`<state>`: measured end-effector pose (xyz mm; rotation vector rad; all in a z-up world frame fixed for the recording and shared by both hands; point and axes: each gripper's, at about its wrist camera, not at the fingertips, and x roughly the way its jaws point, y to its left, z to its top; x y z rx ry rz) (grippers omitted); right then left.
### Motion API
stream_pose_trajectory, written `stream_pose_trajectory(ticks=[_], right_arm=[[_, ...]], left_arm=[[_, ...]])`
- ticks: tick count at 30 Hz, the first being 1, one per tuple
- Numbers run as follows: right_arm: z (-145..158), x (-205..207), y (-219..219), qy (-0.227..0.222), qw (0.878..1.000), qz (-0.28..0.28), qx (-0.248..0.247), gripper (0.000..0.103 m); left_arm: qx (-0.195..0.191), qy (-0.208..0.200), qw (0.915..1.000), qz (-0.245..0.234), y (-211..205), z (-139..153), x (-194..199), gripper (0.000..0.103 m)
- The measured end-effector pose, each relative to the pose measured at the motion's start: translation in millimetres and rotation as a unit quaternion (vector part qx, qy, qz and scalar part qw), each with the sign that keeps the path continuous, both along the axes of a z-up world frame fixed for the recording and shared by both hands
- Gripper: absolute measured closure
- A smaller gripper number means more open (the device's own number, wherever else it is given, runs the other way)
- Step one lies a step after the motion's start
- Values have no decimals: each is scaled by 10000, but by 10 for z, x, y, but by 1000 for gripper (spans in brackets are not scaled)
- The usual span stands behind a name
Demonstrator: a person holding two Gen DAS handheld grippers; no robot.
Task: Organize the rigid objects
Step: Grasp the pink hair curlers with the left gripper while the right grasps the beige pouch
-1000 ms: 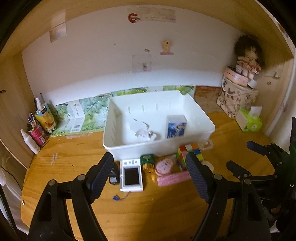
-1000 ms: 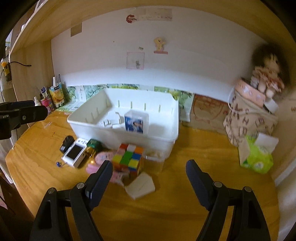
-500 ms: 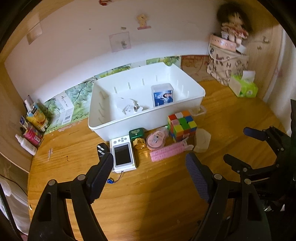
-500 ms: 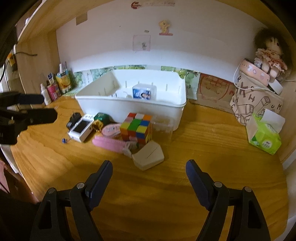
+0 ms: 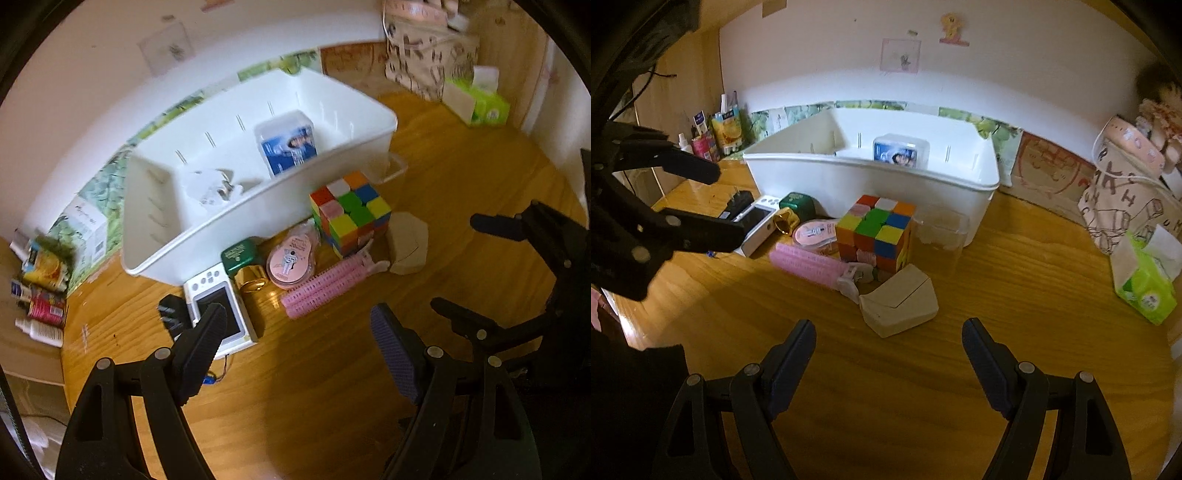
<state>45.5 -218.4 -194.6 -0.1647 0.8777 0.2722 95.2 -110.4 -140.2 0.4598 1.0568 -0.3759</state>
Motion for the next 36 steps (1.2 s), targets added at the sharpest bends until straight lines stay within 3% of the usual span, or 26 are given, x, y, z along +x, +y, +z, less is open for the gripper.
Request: stream_pose_trajectory(ticks=[7, 14, 25, 36], right_arm=[[-168, 147, 7, 195, 9997, -28, -153, 21], [-259, 252, 3, 272, 9995, -23, -170, 21], [-317, 436, 48, 235, 9994, 82, -244, 22], [-391, 541, 107, 346, 9988, 225, -246, 36]], left_arm=[[373, 644, 9971, -141, -132, -336, 269, 20], [369, 1003, 9939, -266, -218, -516, 438, 20], [352, 1334, 9900, -304, -258, -711, 600, 22], [486, 1257, 9902, -368, -351, -720, 650, 27]])
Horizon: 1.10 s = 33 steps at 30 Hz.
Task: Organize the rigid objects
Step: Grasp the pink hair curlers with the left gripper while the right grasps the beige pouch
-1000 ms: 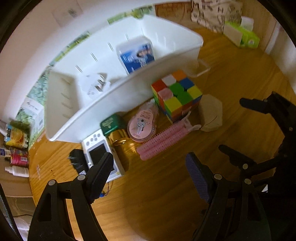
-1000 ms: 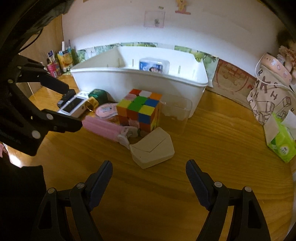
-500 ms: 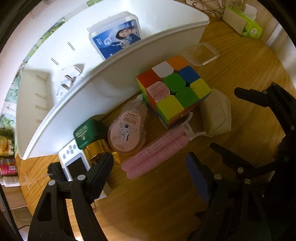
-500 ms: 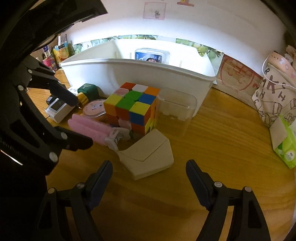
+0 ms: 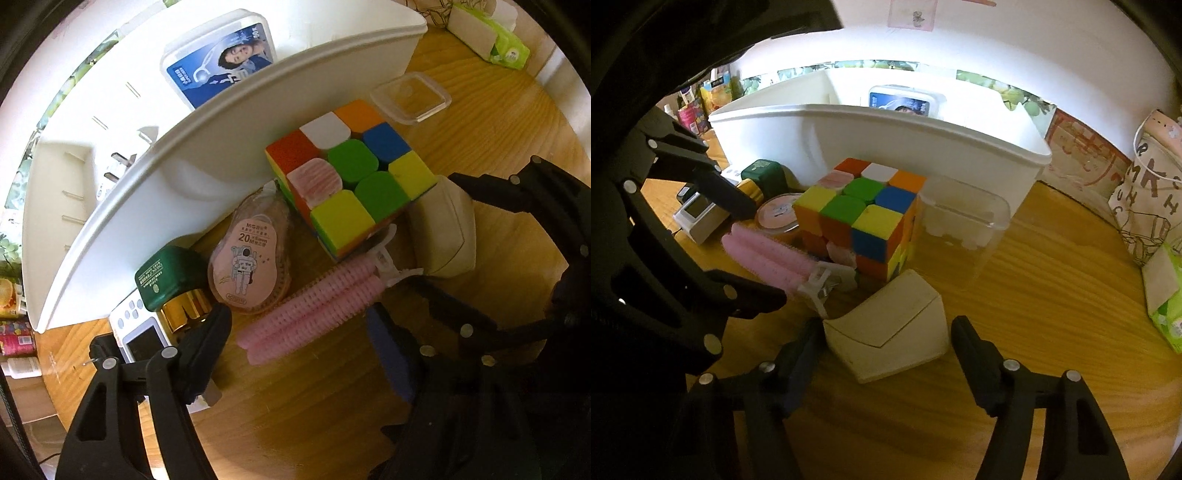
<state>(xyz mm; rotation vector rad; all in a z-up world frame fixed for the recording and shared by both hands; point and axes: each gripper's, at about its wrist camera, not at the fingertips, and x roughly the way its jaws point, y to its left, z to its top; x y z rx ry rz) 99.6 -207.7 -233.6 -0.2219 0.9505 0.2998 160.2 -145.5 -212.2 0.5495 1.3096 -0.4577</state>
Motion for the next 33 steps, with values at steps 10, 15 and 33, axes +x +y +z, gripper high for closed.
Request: stream_pose_trajectory(ticks=[10, 15, 33], right_arm=[[4, -67, 15, -10, 10000, -29, 2, 38], [41, -131, -20, -44, 9999, -115, -4, 38], [188, -525, -183, -118, 9990, -431, -48, 38]], left_arm=[[150, 23, 9999, -52, -154, -6, -210, 41], [177, 49, 9998, -107, -214, 1, -286, 46], [-52, 461, 9985, 285, -179, 49, -625, 66]])
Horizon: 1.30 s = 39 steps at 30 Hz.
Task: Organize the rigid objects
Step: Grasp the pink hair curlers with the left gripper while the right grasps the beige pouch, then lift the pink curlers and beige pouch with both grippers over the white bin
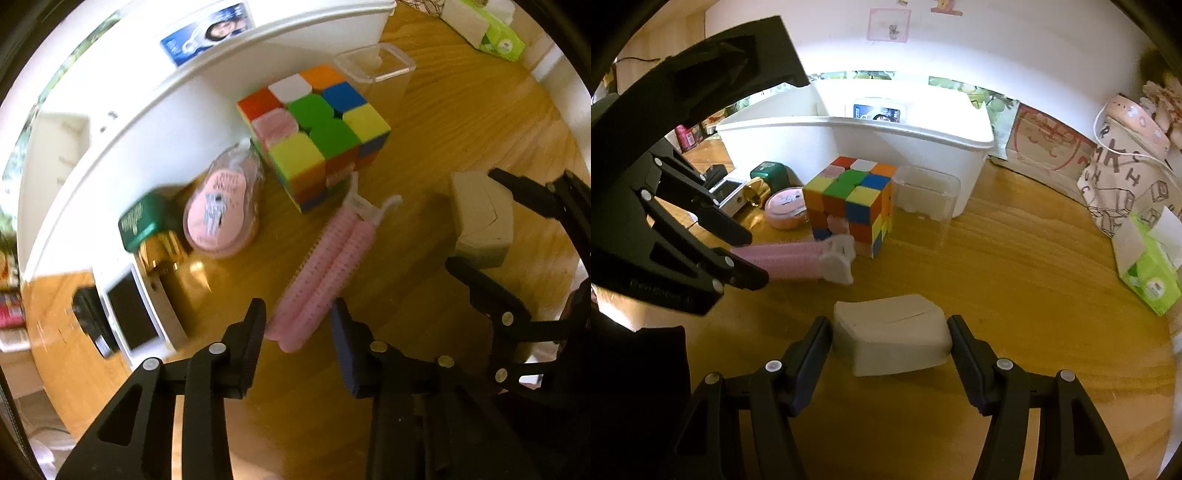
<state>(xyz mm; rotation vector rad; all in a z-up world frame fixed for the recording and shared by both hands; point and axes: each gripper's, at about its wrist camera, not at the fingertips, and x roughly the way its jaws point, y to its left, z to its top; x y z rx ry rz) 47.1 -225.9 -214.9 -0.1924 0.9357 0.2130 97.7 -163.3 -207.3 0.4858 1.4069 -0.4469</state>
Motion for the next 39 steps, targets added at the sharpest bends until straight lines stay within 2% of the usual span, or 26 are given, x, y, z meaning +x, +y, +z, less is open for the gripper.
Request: stream_pose_trajectory(ticks=[5, 8, 16, 20, 27, 31, 34, 39], right_arm=[[47, -158, -49, -18, 10000, -6, -52, 38], [86, -263, -60, -67, 10000, 14, -71, 38], [229, -460, -36, -267, 9994, 141, -164, 38], [315, -488, -48, -396, 9989, 173, -171, 38], [537, -348, -45, -646, 9974, 309, -72, 38], [689, -194, -9, -810, 9957, 447, -83, 38], [800, -72, 21, -954, 9940, 542, -20, 38], [949, 151, 69, -1120, 9920, 546, 181, 38]], left_arm=[[-103, 58, 9995, 298, 114, 15, -206, 69], [-231, 131, 9983, 521, 228, 37, -355, 73], [-415, 1, 9939, 1025, 625, 225, -644, 76], [-553, -257, 9909, 1202, 851, 446, -735, 76], [-712, -848, 9809, 1597, 1153, 924, -774, 76], [-737, -1163, 9744, 1780, 1172, 1069, -415, 76], [-794, -1481, 9668, 1925, 1322, 1296, -321, 76], [-872, -1743, 9602, 2002, 1425, 1446, -210, 76]])
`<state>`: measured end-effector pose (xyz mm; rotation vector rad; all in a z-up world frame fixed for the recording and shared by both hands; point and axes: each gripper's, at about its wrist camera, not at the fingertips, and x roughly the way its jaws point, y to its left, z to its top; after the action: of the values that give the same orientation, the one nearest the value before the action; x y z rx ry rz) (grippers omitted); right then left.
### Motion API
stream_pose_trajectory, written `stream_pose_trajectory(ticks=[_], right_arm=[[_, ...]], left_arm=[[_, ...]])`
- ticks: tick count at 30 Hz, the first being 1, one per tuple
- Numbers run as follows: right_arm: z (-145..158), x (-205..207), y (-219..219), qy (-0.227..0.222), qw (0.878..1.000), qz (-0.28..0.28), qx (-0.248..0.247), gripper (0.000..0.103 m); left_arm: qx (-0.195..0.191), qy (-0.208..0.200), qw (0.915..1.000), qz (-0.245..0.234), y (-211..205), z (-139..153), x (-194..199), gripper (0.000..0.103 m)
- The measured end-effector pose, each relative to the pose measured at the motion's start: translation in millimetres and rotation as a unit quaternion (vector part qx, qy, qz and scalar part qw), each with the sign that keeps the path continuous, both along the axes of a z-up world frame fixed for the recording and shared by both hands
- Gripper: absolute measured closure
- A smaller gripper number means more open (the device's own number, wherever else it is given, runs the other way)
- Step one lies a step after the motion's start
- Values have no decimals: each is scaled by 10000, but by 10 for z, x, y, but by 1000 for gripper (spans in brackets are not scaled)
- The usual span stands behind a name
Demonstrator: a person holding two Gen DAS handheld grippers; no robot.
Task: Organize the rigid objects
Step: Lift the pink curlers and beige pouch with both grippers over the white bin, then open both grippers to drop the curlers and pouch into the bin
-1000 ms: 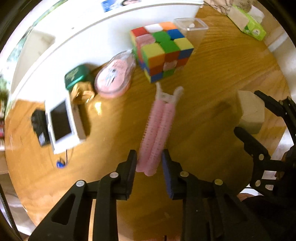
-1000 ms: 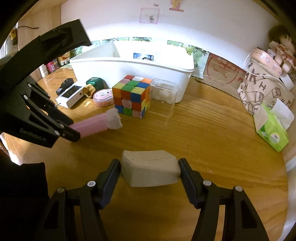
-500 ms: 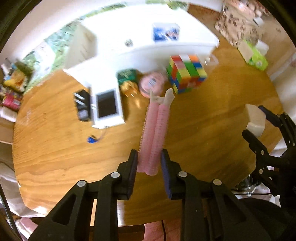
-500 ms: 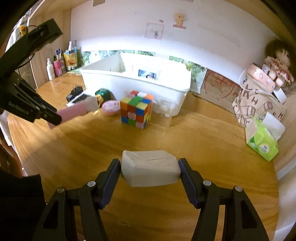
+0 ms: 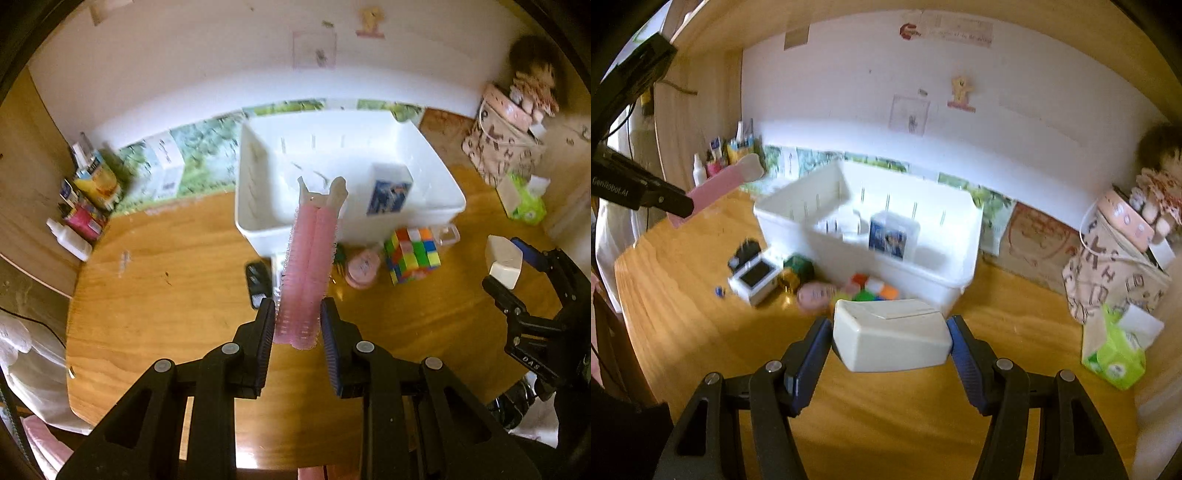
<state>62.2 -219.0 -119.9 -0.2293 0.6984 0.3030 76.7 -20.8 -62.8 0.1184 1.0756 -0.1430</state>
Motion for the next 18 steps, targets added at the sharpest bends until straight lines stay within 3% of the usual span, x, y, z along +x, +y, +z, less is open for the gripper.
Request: stream_pose_trajectory(ticks=[8, 18], right_arm=[[188, 385, 55, -217, 9996, -145, 94, 38], [185, 827, -22, -91, 9986, -419, 298, 38]], left_arm=[[-187, -174, 9995, 201, 173, 103, 315, 76], [-815, -592, 9948, 127, 237, 126, 734, 76]])
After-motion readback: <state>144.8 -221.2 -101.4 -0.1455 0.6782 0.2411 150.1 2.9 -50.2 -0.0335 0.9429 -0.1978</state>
